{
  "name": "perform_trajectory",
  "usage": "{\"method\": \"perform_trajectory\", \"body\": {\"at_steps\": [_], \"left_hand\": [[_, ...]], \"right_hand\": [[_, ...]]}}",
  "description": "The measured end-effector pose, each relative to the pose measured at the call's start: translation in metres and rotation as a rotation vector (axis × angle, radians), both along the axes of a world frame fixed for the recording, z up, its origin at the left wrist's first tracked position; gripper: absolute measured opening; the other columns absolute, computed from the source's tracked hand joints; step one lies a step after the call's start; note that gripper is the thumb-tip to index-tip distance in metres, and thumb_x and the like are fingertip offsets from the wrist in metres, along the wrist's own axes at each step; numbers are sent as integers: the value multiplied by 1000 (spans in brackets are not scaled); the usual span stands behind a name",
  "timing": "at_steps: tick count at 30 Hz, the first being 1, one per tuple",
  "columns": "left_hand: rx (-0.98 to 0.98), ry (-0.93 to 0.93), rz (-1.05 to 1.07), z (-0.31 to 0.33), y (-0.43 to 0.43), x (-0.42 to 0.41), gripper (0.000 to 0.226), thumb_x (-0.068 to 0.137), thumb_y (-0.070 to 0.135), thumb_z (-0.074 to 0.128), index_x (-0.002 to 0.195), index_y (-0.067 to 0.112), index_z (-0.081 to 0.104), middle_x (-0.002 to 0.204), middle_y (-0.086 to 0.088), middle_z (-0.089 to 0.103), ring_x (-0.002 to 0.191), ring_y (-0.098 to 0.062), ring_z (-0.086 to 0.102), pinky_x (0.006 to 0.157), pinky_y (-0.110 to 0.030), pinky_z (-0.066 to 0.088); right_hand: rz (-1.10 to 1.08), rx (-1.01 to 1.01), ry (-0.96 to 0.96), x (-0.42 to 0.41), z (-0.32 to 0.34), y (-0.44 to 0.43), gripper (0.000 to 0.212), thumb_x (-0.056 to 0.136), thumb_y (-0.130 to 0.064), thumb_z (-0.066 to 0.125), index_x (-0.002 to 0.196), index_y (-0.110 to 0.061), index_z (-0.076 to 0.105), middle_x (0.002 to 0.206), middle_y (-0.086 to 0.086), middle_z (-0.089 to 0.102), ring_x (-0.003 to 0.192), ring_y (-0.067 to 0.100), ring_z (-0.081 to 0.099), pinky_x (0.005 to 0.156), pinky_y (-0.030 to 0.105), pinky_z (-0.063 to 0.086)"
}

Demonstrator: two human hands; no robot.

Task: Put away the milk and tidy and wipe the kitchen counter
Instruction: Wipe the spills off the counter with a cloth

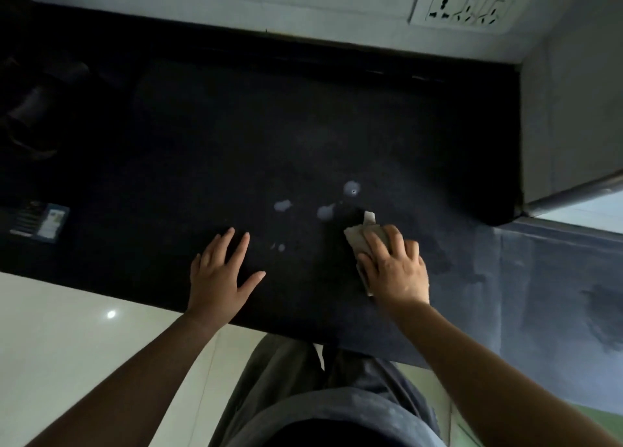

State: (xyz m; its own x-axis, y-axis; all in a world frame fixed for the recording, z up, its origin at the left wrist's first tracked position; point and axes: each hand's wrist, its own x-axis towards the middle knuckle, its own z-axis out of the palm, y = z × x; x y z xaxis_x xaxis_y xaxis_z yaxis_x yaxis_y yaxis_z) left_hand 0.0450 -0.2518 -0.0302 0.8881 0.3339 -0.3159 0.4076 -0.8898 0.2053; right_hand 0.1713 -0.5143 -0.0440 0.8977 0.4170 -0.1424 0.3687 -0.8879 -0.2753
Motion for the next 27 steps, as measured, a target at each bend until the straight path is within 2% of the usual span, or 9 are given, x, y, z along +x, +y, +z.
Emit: {"method": "perform_trajectory", "body": {"at_steps": [3, 5, 7, 13, 17, 21, 24, 27], "left_hand": [[-6, 10, -1, 2, 1, 2, 72, 86, 54, 52, 145, 20, 30, 154, -13, 24, 142, -34, 20, 107, -60, 26], [-12, 8, 2, 5, -1, 2, 73, 85, 60, 42, 144, 20, 32, 154, -14, 26, 141, -35, 21, 108, -60, 26], [-26, -9, 6, 7, -4, 2, 77, 80, 64, 31, 143, 20, 36, 153, -14, 28, 141, -36, 23, 106, -60, 28], [-43, -28, 24, 11, -3, 4, 76, 78, 64, 33, 140, 20, 41, 150, -14, 33, 139, -35, 28, 104, -60, 32], [-28, -3, 26, 9, -4, 3, 67, 86, 52, 53, 143, 22, 35, 154, -12, 27, 141, -34, 22, 107, -59, 28], [-4, 16, 19, 7, -4, 4, 67, 85, 50, 56, 143, 21, 36, 153, -14, 27, 140, -36, 25, 105, -57, 31], [-2, 17, 16, 7, -5, 3, 71, 83, 60, 38, 141, 20, 40, 151, -15, 32, 138, -38, 30, 101, -59, 36], [6, 10, 22, 5, -5, 3, 73, 81, 62, 33, 142, 21, 39, 151, -14, 31, 138, -36, 29, 101, -60, 36]], "right_hand": [[-118, -26, 1, 36, -1, -2, 46, 91, -48, 32, 133, -30, 38, 141, 9, 34, 108, 36, 37, 82, 47, 42], [-273, 12, 8, 59, 0, 14, 43, 94, -44, 32, 133, -29, 36, 140, 10, 33, 109, 37, 35, 83, 49, 41], [-339, 41, -15, 62, 1, 31, 40, 95, -39, 37, 133, -27, 38, 139, 12, 34, 108, 37, 36, 83, 49, 41], [-49, 55, -73, 21, -4, 9, 41, 90, -33, 52, 129, -22, 47, 131, 15, 46, 95, 40, 46, 76, 47, 46], [-202, 67, -96, 48, -7, 10, 38, 92, -32, 48, 128, -20, 48, 132, 19, 43, 100, 43, 43, 81, 51, 43], [-351, 98, -72, 90, -4, 46, 38, 95, -34, 39, 130, -20, 44, 137, 18, 36, 108, 42, 37, 83, 51, 41], [-244, 100, -58, 104, -3, 74, 37, 95, -35, 40, 129, -21, 44, 138, 17, 36, 109, 41, 37, 83, 50, 41], [36, 106, -45, 82, -3, 86, 40, 91, -35, 45, 128, -20, 44, 134, 15, 40, 105, 40, 39, 78, 49, 44]]}}
